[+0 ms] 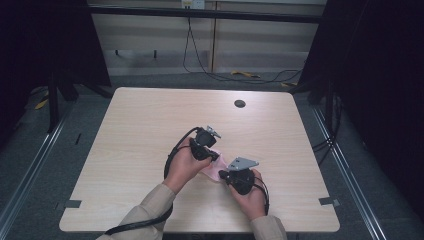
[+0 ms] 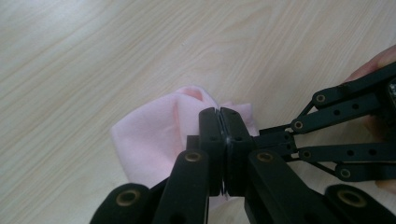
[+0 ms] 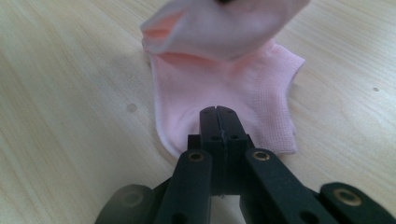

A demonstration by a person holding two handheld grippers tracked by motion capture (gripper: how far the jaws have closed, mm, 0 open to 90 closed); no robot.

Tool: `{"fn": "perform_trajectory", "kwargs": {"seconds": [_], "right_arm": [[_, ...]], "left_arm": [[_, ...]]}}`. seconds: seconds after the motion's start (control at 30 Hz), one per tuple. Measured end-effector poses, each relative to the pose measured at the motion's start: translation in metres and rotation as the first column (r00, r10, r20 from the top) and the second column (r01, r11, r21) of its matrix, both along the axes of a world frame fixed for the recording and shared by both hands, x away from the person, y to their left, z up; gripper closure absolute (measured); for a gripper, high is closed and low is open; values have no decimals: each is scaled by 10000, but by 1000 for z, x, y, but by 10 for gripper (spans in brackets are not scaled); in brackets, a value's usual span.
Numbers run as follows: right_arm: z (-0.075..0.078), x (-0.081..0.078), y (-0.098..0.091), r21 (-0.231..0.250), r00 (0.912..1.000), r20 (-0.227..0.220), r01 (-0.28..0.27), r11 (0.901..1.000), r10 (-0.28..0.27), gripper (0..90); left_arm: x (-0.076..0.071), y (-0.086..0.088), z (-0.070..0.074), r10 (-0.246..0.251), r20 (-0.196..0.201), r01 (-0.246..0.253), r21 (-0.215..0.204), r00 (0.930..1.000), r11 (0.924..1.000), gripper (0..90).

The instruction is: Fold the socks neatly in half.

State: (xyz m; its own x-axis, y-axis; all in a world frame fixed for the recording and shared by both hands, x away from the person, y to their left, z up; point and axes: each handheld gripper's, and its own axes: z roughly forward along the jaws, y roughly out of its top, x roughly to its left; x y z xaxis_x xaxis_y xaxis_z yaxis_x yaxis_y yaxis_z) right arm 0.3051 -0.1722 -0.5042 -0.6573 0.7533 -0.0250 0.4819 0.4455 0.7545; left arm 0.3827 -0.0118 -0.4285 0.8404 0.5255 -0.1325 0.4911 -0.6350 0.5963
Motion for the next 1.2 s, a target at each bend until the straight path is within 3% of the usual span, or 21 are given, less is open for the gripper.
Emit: {"fn": "perform_trajectory", "kwargs": {"seconds": [0.47,1.2], "right_arm": [[0,0,0,-101,10000,37,22,9999,-22,900],[0,-1,1,-152,9999,132,-12,9999,14,900]], "left_arm": [[-2,-18,-13,-267,-365,272,137,9990,9995,888],[-8,-20,-21,-303,-652,293,-161,9974,9994,881]]}}
